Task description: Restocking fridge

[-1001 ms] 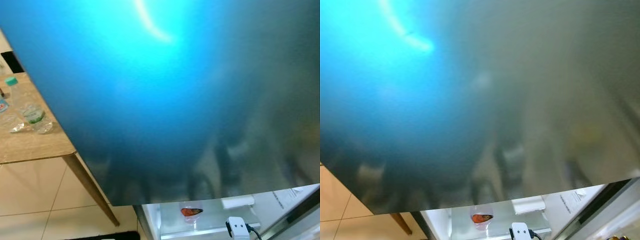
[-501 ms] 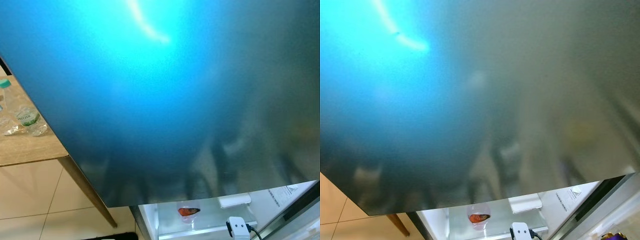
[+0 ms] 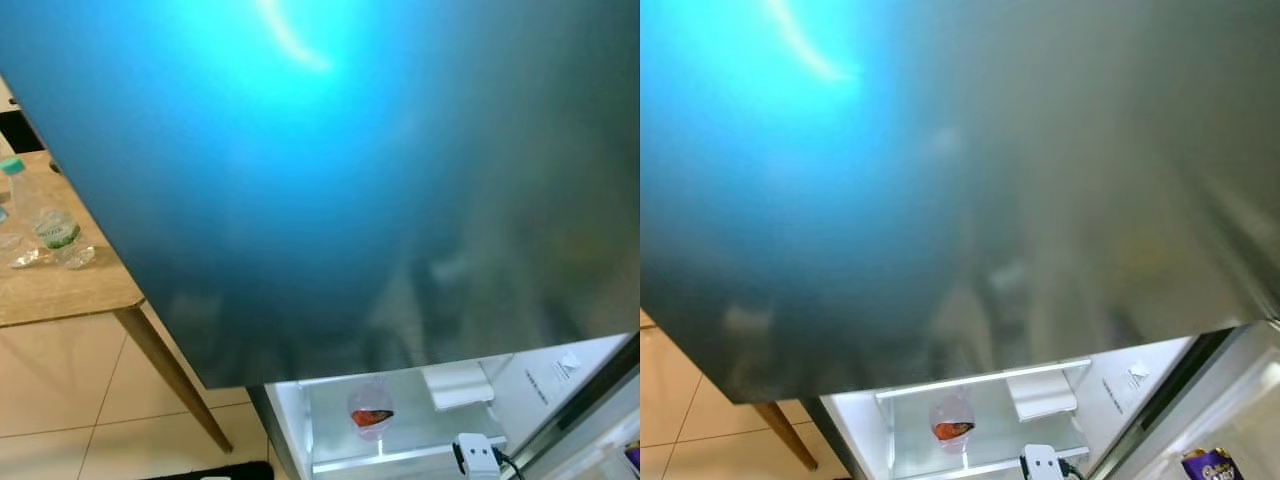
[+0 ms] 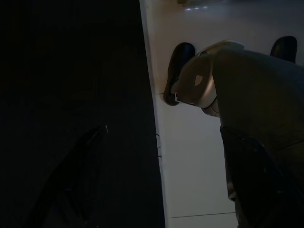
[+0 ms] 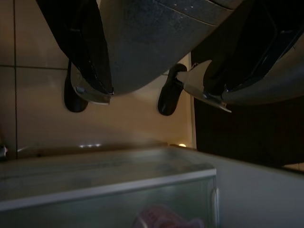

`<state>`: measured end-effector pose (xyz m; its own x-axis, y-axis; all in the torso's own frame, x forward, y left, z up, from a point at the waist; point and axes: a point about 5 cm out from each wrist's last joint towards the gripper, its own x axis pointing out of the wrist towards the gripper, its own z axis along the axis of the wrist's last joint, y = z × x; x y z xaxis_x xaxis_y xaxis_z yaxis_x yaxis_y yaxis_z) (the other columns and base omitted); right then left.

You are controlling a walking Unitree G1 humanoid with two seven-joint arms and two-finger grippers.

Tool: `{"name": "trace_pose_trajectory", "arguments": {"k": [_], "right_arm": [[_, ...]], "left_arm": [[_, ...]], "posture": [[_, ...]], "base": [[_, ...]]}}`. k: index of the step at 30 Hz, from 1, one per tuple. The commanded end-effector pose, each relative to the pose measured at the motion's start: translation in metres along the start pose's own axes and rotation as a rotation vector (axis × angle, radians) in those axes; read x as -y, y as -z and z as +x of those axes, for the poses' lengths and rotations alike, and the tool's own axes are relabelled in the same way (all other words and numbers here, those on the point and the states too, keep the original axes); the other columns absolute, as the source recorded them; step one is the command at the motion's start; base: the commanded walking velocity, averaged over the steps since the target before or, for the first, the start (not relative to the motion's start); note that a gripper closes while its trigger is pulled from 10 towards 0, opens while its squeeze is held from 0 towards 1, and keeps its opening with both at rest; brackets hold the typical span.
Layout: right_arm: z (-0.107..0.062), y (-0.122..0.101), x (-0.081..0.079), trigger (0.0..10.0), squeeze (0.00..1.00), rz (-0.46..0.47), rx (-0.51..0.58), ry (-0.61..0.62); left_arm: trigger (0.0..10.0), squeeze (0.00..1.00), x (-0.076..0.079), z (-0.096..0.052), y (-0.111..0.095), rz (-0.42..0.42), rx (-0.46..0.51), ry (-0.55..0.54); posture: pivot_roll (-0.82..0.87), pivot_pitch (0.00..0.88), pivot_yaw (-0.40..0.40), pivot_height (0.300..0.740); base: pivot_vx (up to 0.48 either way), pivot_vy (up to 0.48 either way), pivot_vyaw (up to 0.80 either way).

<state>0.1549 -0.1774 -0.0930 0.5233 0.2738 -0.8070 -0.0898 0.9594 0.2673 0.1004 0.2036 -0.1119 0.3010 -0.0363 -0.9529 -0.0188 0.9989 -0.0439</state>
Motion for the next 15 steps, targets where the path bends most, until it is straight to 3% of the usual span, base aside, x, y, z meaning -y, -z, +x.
{"name": "trace_pose_trajectory", "arguments": {"k": [1, 15], "right_arm": [[0.0001, 0.0027, -0.0013, 10.0, 0.00, 0.006, -0.007, 0.000], [0.0001, 0.0022, -0.0010, 10.0, 0.00, 0.010, -0.005, 0.001]], "left_arm": [[10.0, 0.00, -0.0049, -0.0014, 0.0081, 0.007, -0.032, -0.012], [10.0, 0.00, -0.0059, -0.0018, 0.0099, 0.000, -0.034, -0.012]], "posture": [[-0.01, 0.000, 0.019, 0.740], [-0.02, 0.003, 0.017, 0.740]], "base": [[-0.330, 0.000, 0.00], [-0.329, 0.000, 0.00]]}}
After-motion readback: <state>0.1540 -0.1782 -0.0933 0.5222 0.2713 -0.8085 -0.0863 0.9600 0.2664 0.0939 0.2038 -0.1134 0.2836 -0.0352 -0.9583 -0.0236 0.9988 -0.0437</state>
